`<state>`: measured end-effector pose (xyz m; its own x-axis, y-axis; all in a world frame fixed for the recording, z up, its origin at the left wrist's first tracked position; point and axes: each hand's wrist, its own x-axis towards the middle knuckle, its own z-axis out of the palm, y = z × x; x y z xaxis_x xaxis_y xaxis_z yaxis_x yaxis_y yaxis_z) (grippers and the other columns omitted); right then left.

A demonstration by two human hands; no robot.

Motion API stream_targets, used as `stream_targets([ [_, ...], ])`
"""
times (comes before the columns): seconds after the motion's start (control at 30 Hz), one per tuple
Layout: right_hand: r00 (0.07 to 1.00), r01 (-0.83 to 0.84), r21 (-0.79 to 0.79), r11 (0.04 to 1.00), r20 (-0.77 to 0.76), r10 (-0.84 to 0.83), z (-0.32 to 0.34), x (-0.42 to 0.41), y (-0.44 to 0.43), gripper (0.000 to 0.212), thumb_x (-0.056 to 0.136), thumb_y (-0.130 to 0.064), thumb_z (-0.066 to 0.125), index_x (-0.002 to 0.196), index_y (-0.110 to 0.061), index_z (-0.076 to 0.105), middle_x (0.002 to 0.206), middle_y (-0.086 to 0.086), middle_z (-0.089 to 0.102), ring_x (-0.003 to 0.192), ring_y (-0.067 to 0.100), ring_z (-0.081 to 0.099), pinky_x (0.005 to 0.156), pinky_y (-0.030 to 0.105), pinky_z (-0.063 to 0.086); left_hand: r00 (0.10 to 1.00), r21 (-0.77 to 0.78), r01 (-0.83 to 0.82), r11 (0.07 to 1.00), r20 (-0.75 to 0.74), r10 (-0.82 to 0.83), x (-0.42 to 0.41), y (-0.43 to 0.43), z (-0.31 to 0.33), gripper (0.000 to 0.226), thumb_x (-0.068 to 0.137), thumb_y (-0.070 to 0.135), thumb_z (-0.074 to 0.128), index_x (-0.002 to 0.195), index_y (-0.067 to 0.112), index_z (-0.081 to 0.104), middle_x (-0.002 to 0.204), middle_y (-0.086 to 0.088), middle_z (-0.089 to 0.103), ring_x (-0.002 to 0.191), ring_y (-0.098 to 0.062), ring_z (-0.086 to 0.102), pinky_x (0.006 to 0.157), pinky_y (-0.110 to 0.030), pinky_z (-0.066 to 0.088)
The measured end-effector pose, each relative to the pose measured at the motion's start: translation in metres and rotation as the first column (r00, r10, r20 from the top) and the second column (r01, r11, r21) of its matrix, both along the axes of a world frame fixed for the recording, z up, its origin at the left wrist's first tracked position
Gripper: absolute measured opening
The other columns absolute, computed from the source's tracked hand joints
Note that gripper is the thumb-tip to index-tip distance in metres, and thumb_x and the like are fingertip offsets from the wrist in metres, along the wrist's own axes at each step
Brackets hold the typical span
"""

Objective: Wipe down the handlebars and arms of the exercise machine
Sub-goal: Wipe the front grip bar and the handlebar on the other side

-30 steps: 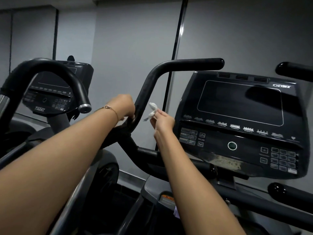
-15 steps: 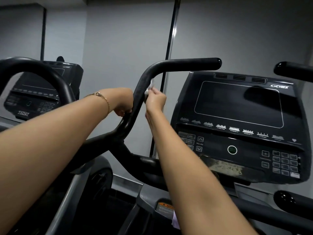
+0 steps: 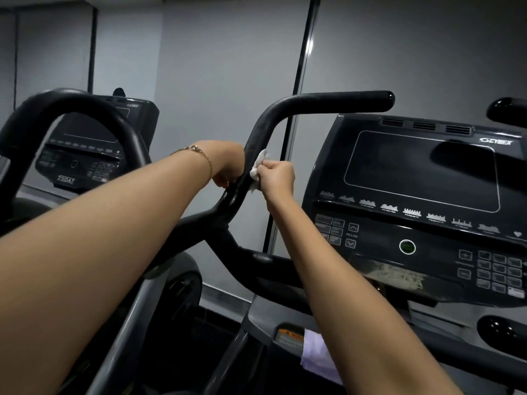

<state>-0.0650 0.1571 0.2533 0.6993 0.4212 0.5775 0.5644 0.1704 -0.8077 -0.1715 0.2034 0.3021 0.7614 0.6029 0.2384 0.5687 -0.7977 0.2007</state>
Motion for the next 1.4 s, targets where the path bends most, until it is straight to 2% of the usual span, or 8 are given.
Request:
stream_targets([
  [0.1,0.995,-0.007,-0.044,0.999,0.102,0.012,-0.002,-0.004,-0.020,0.023,0.084,-0.006,0.058,0.065,0.004,0.067,0.069,0.022,0.066,0.068,0.035,0.064,0.072,0.055,0.053,0.999,-0.122,-0.047,0.991,-0.010,0.046,-0.007,-0.002,-0.006,0.046,0.088,0.011,0.061,0.131,0.001,0.047,0.111,-0.021,0.063,0.092,-0.031,0.067,0.084,-0.043,0.055],
  [0.2,0.951,0.050,-0.013,0.999,0.305,-0.043,0.006,-0.006,-0.034,0.026,0.090,-0.021,0.060,0.103,0.000,0.069,0.106,0.014,0.064,0.096,0.023,0.061,0.089,0.038,0.050,0.985,-0.172,-0.135,0.976,-0.130,0.113,-0.028,-0.009,-0.014,0.065,0.083,0.022,0.071,0.135,-0.001,0.041,0.131,-0.019,0.051,0.101,-0.035,0.064,0.084,-0.047,0.054],
  [0.3,0.869,0.076,-0.059,0.995,0.494,-0.038,0.008,-0.008,-0.033,0.025,0.093,-0.016,0.054,0.114,-0.006,0.065,0.100,0.002,0.047,0.090,0.011,0.051,0.088,0.034,0.050,0.953,-0.165,-0.210,0.964,-0.254,0.164,-0.049,-0.019,-0.019,0.053,0.084,0.028,0.070,0.123,-0.001,0.050,0.127,-0.010,0.055,0.094,-0.029,0.066,0.059,-0.038,0.050],
  [0.6,0.537,0.289,-0.358,0.888,0.829,0.160,-0.015,-0.002,-0.024,0.036,0.097,-0.026,0.035,0.123,-0.015,0.057,0.103,0.000,0.044,0.094,0.022,0.046,0.068,0.022,0.024,0.967,-0.233,-0.220,0.947,-0.181,0.180,-0.055,-0.020,-0.031,0.024,0.088,0.026,0.065,0.094,0.003,0.060,0.098,-0.006,0.064,0.068,-0.020,0.060,0.096,-0.043,0.049],
  [0.8,0.450,0.300,-0.215,0.929,0.891,0.060,-0.032,-0.011,-0.027,0.018,0.096,-0.013,0.047,0.111,-0.016,0.056,0.102,0.003,0.050,0.097,0.024,0.052,0.074,0.041,0.048,0.961,-0.197,-0.223,0.955,-0.209,0.181,-0.057,-0.023,-0.028,0.022,0.090,0.028,0.061,0.090,0.006,0.058,0.099,-0.001,0.064,0.062,-0.015,0.058,0.098,-0.040,0.047],
  [1.07,0.404,0.400,-0.254,0.881,0.911,0.079,-0.039,-0.018,-0.033,0.042,0.095,-0.009,0.046,0.137,-0.019,0.045,0.114,0.010,0.047,0.106,0.027,0.048,0.066,0.033,0.037,0.958,-0.168,-0.231,0.958,-0.209,0.194,-0.058,-0.032,-0.030,0.026,0.091,0.027,0.059,0.103,0.003,0.057,0.102,-0.004,0.062,0.067,-0.018,0.058,0.099,-0.042,0.046],
  [1.27,0.368,0.379,-0.334,0.863,0.910,0.190,-0.035,-0.017,-0.043,0.039,0.098,-0.020,0.041,0.136,-0.021,0.044,0.094,-0.004,0.038,0.085,0.015,0.040,0.060,0.021,0.024,0.958,-0.123,-0.217,0.968,-0.220,0.186,-0.060,-0.038,-0.031,0.038,0.093,0.027,0.056,0.119,-0.001,0.055,0.122,-0.008,0.060,0.086,-0.023,0.058,0.099,-0.040,0.046],
  [1.4,0.411,0.383,-0.307,0.871,0.901,0.137,-0.037,-0.028,-0.038,0.022,0.096,-0.019,0.044,0.117,-0.021,0.054,0.107,0.004,0.048,0.096,0.024,0.051,0.065,0.035,0.035,0.957,-0.153,-0.225,0.962,-0.220,0.189,-0.062,-0.038,-0.030,0.037,0.093,0.028,0.057,0.117,0.000,0.056,0.118,-0.007,0.061,0.086,-0.023,0.058,0.099,-0.040,0.047],
])
